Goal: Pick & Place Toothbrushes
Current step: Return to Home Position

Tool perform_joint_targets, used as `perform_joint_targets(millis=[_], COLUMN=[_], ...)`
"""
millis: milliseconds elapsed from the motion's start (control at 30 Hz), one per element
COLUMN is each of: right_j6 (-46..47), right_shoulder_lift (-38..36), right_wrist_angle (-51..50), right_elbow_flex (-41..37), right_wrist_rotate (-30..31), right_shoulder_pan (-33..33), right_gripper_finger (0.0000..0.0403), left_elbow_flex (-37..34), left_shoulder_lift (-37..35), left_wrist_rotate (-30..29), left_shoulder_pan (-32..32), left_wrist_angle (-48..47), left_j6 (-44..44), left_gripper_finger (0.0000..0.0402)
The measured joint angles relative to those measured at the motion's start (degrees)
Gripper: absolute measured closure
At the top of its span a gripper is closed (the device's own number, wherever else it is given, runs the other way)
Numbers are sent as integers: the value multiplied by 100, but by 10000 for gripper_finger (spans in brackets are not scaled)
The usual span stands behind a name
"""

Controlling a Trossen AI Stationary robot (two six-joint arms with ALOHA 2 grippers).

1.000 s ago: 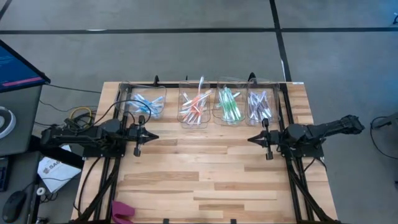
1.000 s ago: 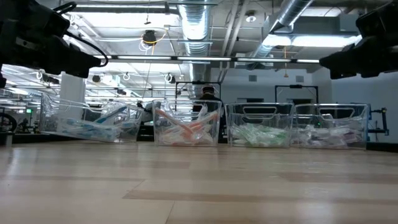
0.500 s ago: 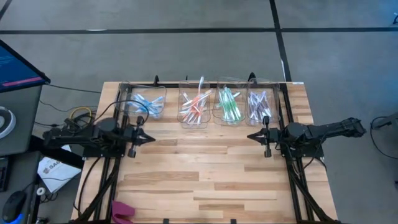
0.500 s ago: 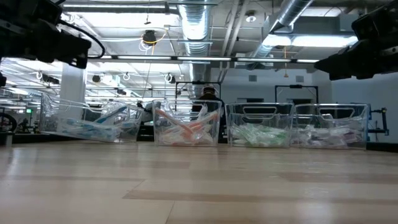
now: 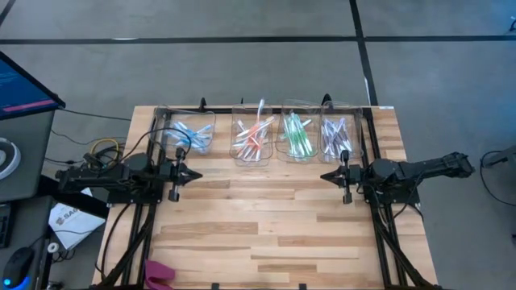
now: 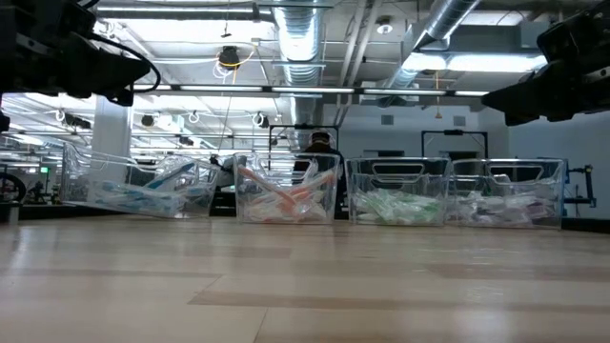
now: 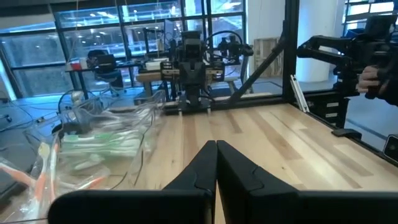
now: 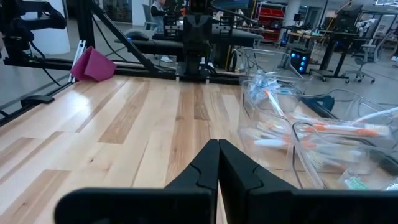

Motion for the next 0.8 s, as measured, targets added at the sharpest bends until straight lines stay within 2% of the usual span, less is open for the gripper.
perform_joint_targets(millis=[200,800], right_j6=[-2,-3], right_shoulder_lift=[0,0], right_wrist_angle=[0,0], right_elbow_flex=[0,0], right_wrist_rotate=[2,4], right_shoulder_pan=[0,2], right_gripper_finger=[403,403], left_elbow_flex=[0,0], left_shoulder_lift=[-74,117], left_wrist_rotate=[22,-30], left_shoulder_pan=[0,0], left_wrist_angle=[559,59], left_j6=[-119,-100], left_gripper_finger=[397,399])
